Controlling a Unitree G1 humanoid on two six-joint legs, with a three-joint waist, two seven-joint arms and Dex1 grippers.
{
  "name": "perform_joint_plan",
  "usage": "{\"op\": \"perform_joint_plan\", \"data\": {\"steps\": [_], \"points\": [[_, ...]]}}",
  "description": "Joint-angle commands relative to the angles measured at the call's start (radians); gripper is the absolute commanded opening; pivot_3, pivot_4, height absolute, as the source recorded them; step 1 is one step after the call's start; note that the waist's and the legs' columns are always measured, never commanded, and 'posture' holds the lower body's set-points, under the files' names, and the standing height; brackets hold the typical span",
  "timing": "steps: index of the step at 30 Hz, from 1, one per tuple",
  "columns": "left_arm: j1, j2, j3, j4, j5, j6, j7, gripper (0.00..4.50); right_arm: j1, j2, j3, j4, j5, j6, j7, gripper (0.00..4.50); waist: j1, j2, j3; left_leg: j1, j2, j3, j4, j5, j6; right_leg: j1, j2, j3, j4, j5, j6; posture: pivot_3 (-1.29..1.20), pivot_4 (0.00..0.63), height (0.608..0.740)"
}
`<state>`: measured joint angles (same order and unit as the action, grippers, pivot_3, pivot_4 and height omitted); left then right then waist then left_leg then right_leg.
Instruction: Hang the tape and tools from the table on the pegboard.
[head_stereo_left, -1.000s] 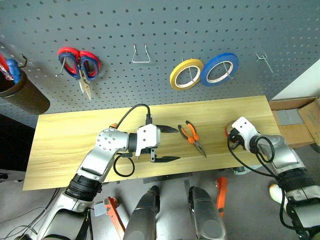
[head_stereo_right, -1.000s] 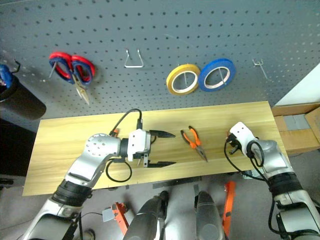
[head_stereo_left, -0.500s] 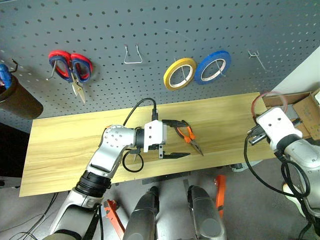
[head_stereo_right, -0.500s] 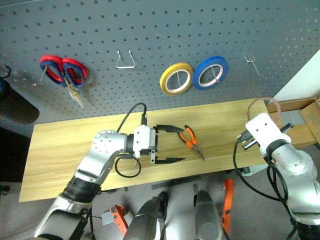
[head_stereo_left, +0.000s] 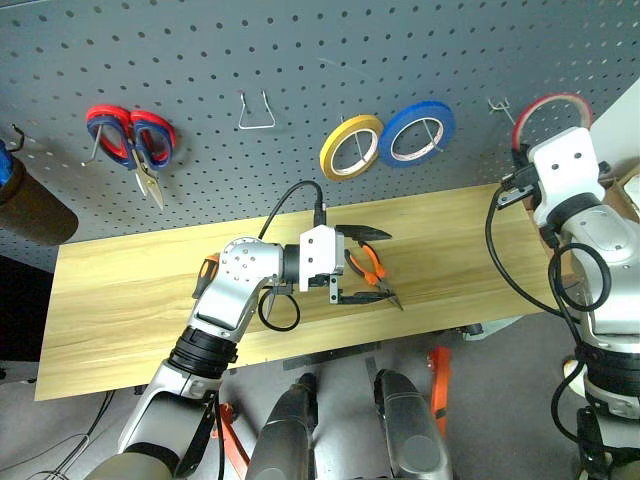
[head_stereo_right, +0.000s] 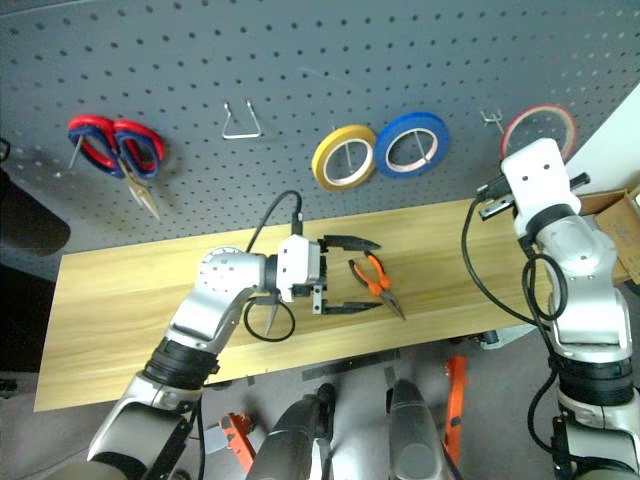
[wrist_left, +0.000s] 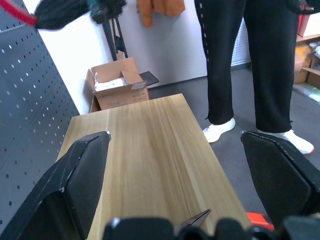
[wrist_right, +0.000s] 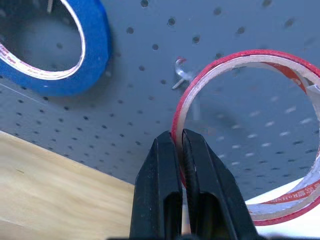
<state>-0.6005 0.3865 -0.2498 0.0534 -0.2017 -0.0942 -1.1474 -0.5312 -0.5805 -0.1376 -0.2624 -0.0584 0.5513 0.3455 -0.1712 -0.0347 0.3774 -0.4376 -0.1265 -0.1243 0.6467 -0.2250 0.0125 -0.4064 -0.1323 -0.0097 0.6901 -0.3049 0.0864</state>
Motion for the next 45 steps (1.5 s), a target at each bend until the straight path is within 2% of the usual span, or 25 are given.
{"op": "perform_joint_plan", "data": {"steps": [1,8,19,22,27,29,33,37,39,42,45], "points": [[0.006,-0.009,0.010,-0.026,-0.012,-0.019,0.018,4.50,-0.050,0.034,-0.047,0.056,0.054,-0.071,-0.011,0.04,0.000,0.000,0.000,0.000,0.000,0.001,0.000,0.000,0.000,0.000,0.000,0.000,0.000,0.000,0.000,-0.35,0.380,0.740],[-0.008,-0.042,0.043,-0.021,-0.023,-0.017,0.097,4.50,-0.096,0.066,-0.045,0.168,0.105,-0.141,-0.005,0.04,0.000,0.000,0.000,0.000,0.000,0.000,0.001,0.000,0.000,-0.001,0.000,0.001,0.000,0.000,0.000,-0.34,0.379,0.740],[-0.030,-0.097,0.145,-0.120,-0.175,0.198,0.219,4.50,-0.093,0.064,-0.040,0.221,0.117,-0.176,-0.009,0.04,0.000,0.000,0.000,0.000,0.000,0.001,0.003,0.000,0.000,-0.002,0.000,0.001,0.006,0.000,0.000,-0.33,0.378,0.740],[-0.055,-0.118,0.165,-0.149,-0.206,0.239,0.259,4.50,-0.088,0.064,-0.041,0.224,0.122,-0.185,-0.007,0.73,0.001,0.000,0.000,0.000,0.000,0.001,0.004,0.000,0.000,-0.002,0.000,0.001,0.006,0.000,0.000,-0.33,0.373,0.740],[-0.072,-0.120,0.182,-0.182,-0.230,0.296,0.302,4.50,-0.064,0.050,-0.030,0.200,0.120,-0.186,0.010,2.40,0.001,0.000,0.000,0.000,0.000,0.001,0.007,0.000,0.000,-0.002,0.000,0.002,0.007,0.000,0.000,-0.32,0.370,0.740],[-0.062,-0.102,0.182,-0.185,-0.221,0.302,0.302,4.50,-0.027,0.041,-0.019,0.152,0.117,-0.173,0.024,3.16,0.002,0.000,0.000,0.000,0.000,0.001,0.008,0.000,0.000,-0.002,0.001,0.002,0.007,0.000,0.000,-0.31,0.368,0.740],[0.001,0.009,0.179,-0.186,-0.181,0.300,0.248,4.50,0.120,0.024,0.010,-0.084,0.161,0.029,0.069,4.47,0.001,0.000,0.000,0.000,0.001,0.001,0.009,0.000,0.000,-0.002,0.001,0.002,0.008,0.000,0.000,-0.31,0.371,0.740],[0.091,0.172,0.163,-0.146,-0.111,0.221,0.129,4.50,0.234,0.067,0.053,-0.300,0.232,0.283,0.054,4.47,0.000,0.001,0.000,0.000,0.001,0.001,0.009,0.000,0.000,-0.003,0.002,0.003,0.008,0.000,0.000,-0.31,0.377,0.740],[0.118,0.221,0.170,-0.123,-0.105,0.209,0.093,4.50,0.250,0.106,0.091,-0.351,0.252,0.384,0.032,4.47,0.003,0.001,0.000,0.000,0.003,0.001,0.009,0.000,0.000,-0.003,0.002,0.003,0.008,0.001,-0.002,-0.31,0.383,0.740],[0.135,0.271,0.183,-0.076,-0.093,0.195,0.057,4.50,0.243,0.190,0.161,-0.355,0.258,0.527,-0.026,4.47,0.010,0.001,0.000,0.000,0.004,0.000,0.011,-0.001,0.001,-0.003,0.002,0.003,0.008,0.003,-0.003,-0.31,0.383,0.740],[0.140,0.325,0.174,-0.008,-0.036,0.131,0.024,4.50,0.217,0.280,0.247,-0.303,0.220,0.563,-0.098,4.47,0.014,0.001,-0.001,0.000,0.006,0.000,0.012,-0.002,0.002,-0.003,0.001,0.002,0.007,0.004,-0.004,-0.30,0.383,0.740]]}}
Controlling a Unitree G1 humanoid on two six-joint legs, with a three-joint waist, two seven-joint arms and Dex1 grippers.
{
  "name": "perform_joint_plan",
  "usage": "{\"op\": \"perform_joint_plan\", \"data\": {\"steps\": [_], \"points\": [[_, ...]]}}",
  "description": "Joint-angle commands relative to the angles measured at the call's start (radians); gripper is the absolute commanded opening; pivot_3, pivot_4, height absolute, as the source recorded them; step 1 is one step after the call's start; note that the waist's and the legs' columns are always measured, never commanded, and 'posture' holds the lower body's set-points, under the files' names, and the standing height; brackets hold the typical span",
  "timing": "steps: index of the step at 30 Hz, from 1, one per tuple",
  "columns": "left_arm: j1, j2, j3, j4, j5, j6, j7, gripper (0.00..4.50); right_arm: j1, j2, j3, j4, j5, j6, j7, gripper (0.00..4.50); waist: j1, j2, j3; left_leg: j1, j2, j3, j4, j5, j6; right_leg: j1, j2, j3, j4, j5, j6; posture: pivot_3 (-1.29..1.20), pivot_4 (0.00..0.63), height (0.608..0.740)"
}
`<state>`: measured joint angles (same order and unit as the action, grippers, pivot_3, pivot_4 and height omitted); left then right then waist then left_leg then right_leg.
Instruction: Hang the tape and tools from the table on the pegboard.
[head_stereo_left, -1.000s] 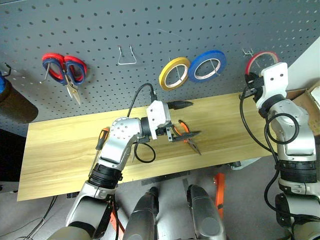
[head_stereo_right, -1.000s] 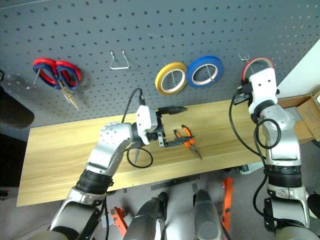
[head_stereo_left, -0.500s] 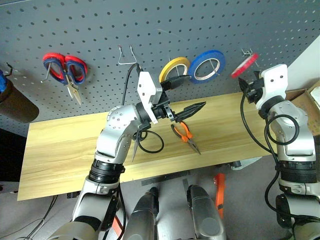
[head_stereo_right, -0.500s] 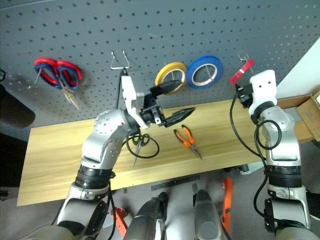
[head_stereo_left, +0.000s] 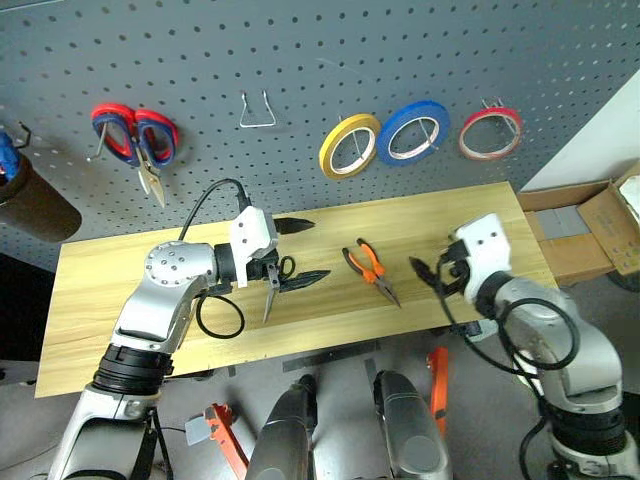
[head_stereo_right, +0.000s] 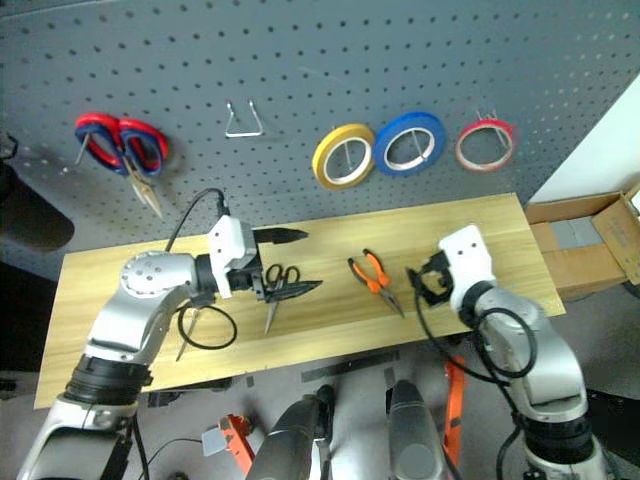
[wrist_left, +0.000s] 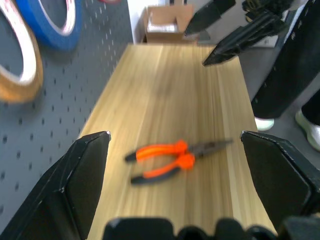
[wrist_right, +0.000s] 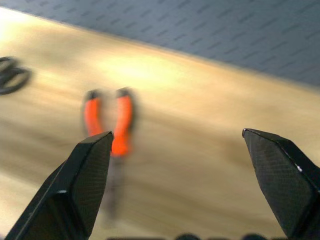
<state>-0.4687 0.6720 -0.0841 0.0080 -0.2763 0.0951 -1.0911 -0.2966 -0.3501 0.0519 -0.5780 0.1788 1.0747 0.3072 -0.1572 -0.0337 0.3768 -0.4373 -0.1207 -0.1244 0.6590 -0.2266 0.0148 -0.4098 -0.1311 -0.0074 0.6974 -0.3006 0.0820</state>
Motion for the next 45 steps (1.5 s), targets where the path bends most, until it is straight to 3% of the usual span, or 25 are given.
{"op": "perform_joint_plan", "data": {"steps": [1,6,17,24,33,36,41,45], "points": [[0.009,0.052,0.008,0.055,0.047,-0.071,-0.041,4.50,-0.026,0.077,0.081,0.034,-0.027,0.040,-0.080,4.47,0.000,0.000,0.000,0.000,0.001,0.000,0.000,0.000,0.000,0.000,0.000,0.000,0.000,0.000,0.000,-0.30,0.383,0.740],[0.008,0.100,0.018,0.116,0.074,-0.125,-0.076,4.50,-0.125,0.195,0.134,0.193,-0.049,0.072,-0.143,4.47,0.000,0.000,0.000,0.000,0.005,0.001,0.000,0.001,-0.003,-0.002,0.003,-0.001,-0.001,0.002,-0.003,-0.29,0.381,0.740],[0.017,0.132,0.033,0.137,0.081,-0.145,-0.085,4.50,-0.321,0.311,0.154,0.673,-0.114,-0.176,-0.169,4.47,-0.007,0.000,0.000,0.000,0.008,0.005,-0.002,0.000,-0.005,-0.005,0.006,-0.001,0.000,0.003,-0.005,-0.25,0.375,0.740],[0.026,0.129,0.031,0.130,0.084,-0.147,-0.078,4.50,-0.363,0.320,0.188,0.858,-0.156,-0.282,-0.142,4.47,-0.009,0.000,0.000,0.000,0.011,0.012,-0.003,0.000,-0.005,-0.010,0.006,0.000,0.002,0.004,-0.006,-0.24,0.372,0.740],[0.030,0.122,0.028,0.130,0.087,-0.157,-0.073,4.50,-0.380,0.291,0.225,0.925,-0.197,-0.305,-0.066,4.47,-0.010,0.000,0.000,0.000,0.012,0.014,-0.002,0.000,-0.005,-0.011,0.007,-0.001,0.002,0.006,-0.006,-0.26,0.367,0.740],[0.033,0.119,0.028,0.132,0.087,-0.163,-0.071,4.50,-0.370,0.271,0.256,0.911,-0.221,-0.305,-0.033,3.93,-0.010,0.000,-0.001,0.000,0.013,0.014,-0.001,0.000,-0.005,-0.010,0.007,-0.001,0.002,0.007,-0.006,-0.26,0.365,0.740],[0.043,0.115,0.032,0.136,0.085,-0.161,-0.061,4.50,-0.343,0.253,0.310,0.869,-0.262,-0.319,-0.004,2.36,-0.011,-0.001,-0.001,0.000,0.013,0.014,-0.001,0.000,-0.005,-0.010,0.007,0.000,0.002,0.007,-0.006,-0.27,0.359,0.740],[0.076,0.126,0.073,0.142,0.065,-0.129,-0.031,4.50,-0.328,0.271,0.303,0.821,-0.272,-0.318,-0.019,2.31,-0.015,0.000,-0.001,0.000,0.013,0.014,-0.001,0.000,-0.005,-0.011,0.007,0.000,0.002,0.007,-0.006,-0.27,0.363,0.740]]}}
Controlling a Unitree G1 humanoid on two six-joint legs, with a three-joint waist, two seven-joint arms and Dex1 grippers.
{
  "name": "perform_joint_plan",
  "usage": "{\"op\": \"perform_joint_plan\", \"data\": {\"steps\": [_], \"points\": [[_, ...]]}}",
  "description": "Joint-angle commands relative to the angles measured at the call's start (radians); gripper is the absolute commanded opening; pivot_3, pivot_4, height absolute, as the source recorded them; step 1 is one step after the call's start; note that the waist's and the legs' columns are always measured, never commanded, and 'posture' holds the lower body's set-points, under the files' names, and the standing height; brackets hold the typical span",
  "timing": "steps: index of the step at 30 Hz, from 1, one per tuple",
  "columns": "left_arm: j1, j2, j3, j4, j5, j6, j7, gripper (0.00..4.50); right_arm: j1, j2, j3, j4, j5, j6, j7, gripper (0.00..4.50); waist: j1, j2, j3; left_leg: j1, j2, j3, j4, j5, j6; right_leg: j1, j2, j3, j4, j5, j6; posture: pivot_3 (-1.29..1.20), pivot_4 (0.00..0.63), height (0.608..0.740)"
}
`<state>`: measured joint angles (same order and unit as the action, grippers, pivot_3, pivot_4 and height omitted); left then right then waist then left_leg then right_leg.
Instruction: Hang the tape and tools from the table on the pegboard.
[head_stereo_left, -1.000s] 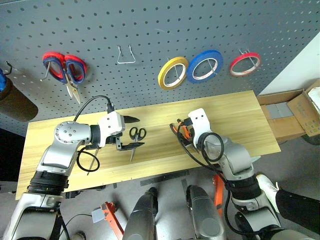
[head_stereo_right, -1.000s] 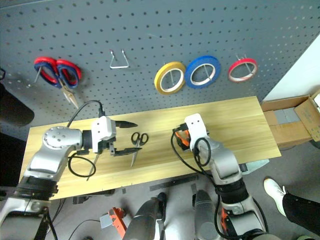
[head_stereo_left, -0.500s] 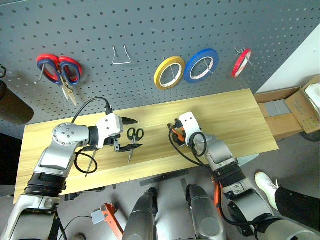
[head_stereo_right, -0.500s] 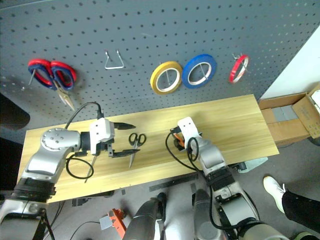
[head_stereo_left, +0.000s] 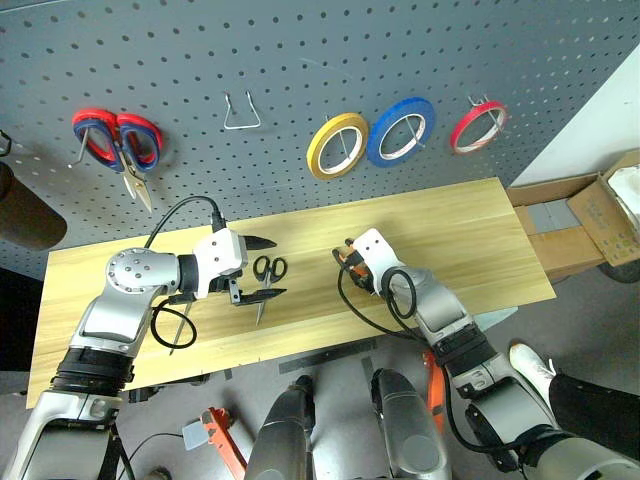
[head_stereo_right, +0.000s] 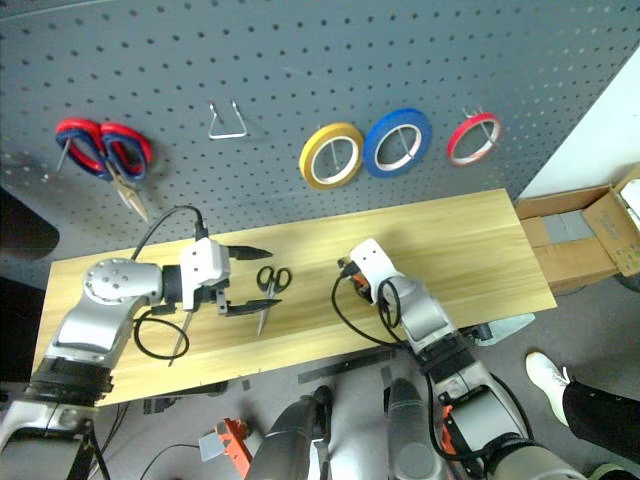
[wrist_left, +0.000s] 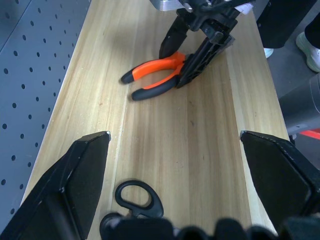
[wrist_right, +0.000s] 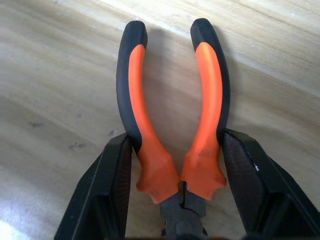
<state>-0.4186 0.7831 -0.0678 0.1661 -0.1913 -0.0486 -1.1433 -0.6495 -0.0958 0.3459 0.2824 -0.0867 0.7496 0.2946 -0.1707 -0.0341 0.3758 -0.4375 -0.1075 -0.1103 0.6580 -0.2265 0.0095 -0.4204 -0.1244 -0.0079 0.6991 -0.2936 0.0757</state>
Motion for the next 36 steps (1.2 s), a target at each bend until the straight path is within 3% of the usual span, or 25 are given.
{"op": "perform_joint_plan", "data": {"steps": [1,11,18,27,32,36], "points": [[0.040,0.024,0.072,-0.013,-0.022,0.014,0.028,4.50,0.030,0.018,0.004,-0.073,-0.007,0.013,-0.008,2.31,-0.002,0.000,0.000,0.000,0.000,0.000,0.000,0.000,0.000,0.000,0.000,0.000,0.000,0.000,0.000,-0.26,0.366,0.740],[0.196,0.033,0.272,-0.119,-0.117,0.161,0.143,4.50,0.123,0.035,-0.022,-0.594,0.023,0.234,-0.010,2.28,0.006,0.000,0.000,-0.001,0.001,0.000,0.000,-0.001,0.000,-0.002,0.000,0.000,0.000,0.000,0.000,-0.22,0.382,0.740],[0.274,0.008,0.357,-0.192,-0.153,0.205,0.222,4.50,0.134,0.106,-0.048,-0.833,0.119,0.235,0.006,2.27,0.019,0.000,0.000,-0.001,0.001,0.000,-0.002,-0.001,-0.001,-0.002,0.000,0.000,-0.001,0.000,0.000,-0.20,0.385,0.740],[0.299,-0.029,0.415,-0.314,-0.243,0.335,0.306,4.50,-0.165,0.178,-0.141,-0.738,0.183,0.142,-0.005,2.27,0.030,0.000,0.000,-0.001,0.002,0.000,-0.002,-0.001,-0.001,-0.003,0.000,-0.001,-0.001,0.001,-0.001,-0.18,0.390,0.740],[0.309,-0.036,0.427,-0.386,-0.316,0.432,0.331,4.50,-0.370,0.207,-0.177,-0.542,0.184,-0.042,-0.013,2.27,0.029,0.000,0.000,-0.001,0.002,0.002,-0.005,-0.001,-0.002,-0.005,0.000,0.000,-0.001,0.001,-0.002,-0.16,0.379,0.740],[0.299,-0.029,0.417,-0.408,-0.332,0.457,0.331,4.50,-0.439,0.214,-0.187,-0.389,0.183,-0.173,-0.007,2.27,0.030,0.000,0.000,0.000,0.002,0.003,-0.010,0.000,-0.002,-0.005,-0.001,-0.001,-0.003,0.001,-0.002,-0.16,0.389,0.740]]}}
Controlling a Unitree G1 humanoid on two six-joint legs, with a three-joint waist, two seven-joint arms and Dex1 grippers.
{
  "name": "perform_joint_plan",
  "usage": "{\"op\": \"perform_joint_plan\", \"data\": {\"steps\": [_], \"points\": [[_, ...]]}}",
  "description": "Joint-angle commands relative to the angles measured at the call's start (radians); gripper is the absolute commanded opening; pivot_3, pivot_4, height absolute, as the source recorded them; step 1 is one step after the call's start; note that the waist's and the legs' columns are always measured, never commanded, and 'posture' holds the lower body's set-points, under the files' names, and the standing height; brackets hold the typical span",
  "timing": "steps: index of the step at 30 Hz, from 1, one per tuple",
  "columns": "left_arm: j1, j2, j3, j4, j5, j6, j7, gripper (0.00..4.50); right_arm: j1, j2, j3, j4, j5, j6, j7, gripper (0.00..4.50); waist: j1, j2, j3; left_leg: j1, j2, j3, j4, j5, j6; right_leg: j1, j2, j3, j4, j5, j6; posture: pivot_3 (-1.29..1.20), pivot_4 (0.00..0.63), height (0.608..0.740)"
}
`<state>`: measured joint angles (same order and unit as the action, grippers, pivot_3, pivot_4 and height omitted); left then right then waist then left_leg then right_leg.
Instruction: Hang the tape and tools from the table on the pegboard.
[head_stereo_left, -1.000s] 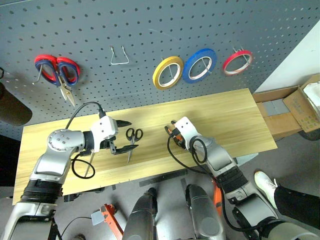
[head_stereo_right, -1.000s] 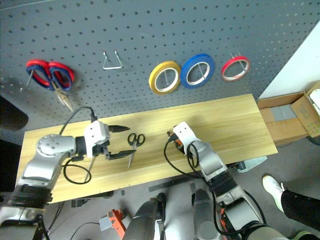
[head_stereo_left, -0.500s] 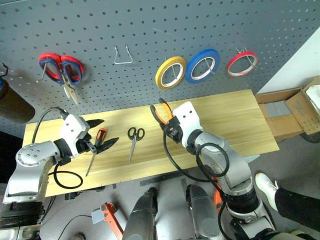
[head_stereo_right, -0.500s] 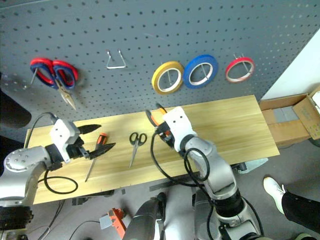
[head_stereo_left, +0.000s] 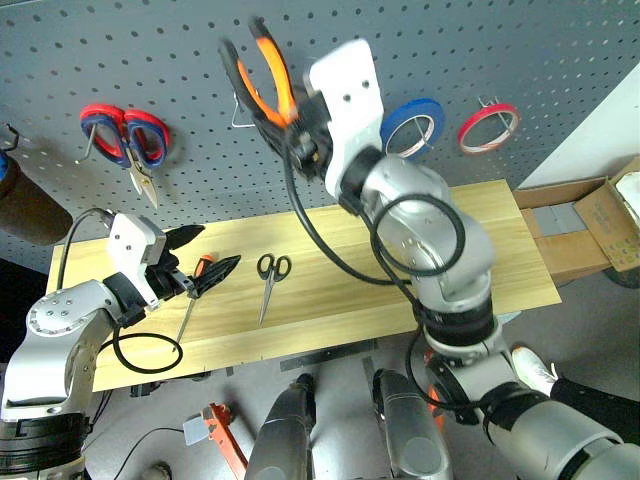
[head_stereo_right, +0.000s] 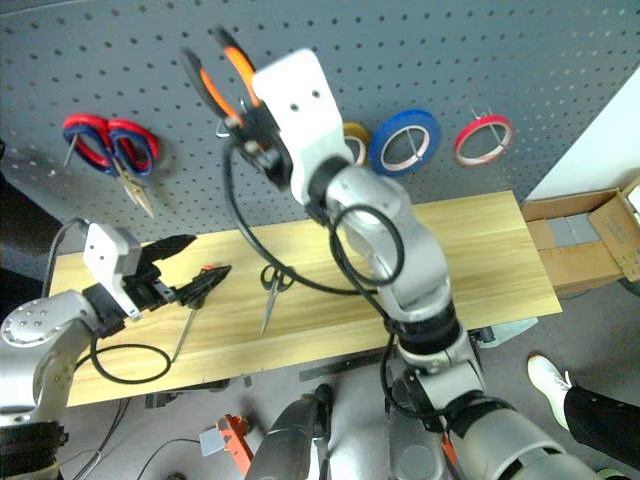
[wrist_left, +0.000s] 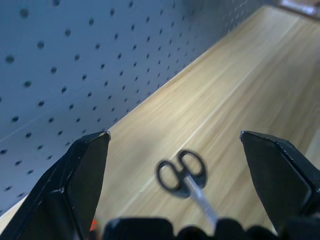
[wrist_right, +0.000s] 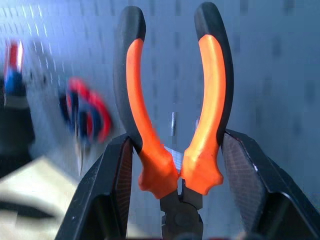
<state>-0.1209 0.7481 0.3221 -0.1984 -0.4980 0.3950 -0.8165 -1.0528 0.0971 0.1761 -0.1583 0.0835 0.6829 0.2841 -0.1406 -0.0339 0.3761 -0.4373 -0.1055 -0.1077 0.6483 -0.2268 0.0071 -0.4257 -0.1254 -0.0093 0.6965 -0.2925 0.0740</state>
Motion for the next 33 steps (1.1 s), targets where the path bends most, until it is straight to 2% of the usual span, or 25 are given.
{"op": "perform_joint_plan", "data": {"steps": [1,13,33], "points": [[0.000,0.006,0.022,-0.048,-0.025,0.015,0.004,4.50,-0.049,0.020,-0.013,0.089,0.009,-0.151,0.009,2.27,0.000,0.000,0.000,0.000,0.000,0.000,-0.001,0.000,0.000,0.000,0.000,0.000,0.000,0.000,0.000,-0.16,0.383,0.740],[-0.016,-0.013,0.019,-0.049,-0.018,0.010,0.033,4.50,-0.247,0.048,-0.092,0.409,0.061,-0.470,0.046,2.27,-0.002,0.000,0.000,0.000,0.001,0.002,-0.003,0.000,-0.001,-0.002,0.000,-0.001,0.000,0.000,0.000,-0.14,0.372,0.740],[-0.031,-0.033,0.018,-0.061,-0.016,-0.006,0.078,4.50,-0.281,0.137,-0.079,0.648,0.059,-0.787,0.064,2.27,0.001,0.000,0.000,0.000,0.001,0.002,-0.003,0.001,-0.002,-0.003,0.000,-0.001,0.001,0.000,0.000,-0.09,0.353,0.740]]}}
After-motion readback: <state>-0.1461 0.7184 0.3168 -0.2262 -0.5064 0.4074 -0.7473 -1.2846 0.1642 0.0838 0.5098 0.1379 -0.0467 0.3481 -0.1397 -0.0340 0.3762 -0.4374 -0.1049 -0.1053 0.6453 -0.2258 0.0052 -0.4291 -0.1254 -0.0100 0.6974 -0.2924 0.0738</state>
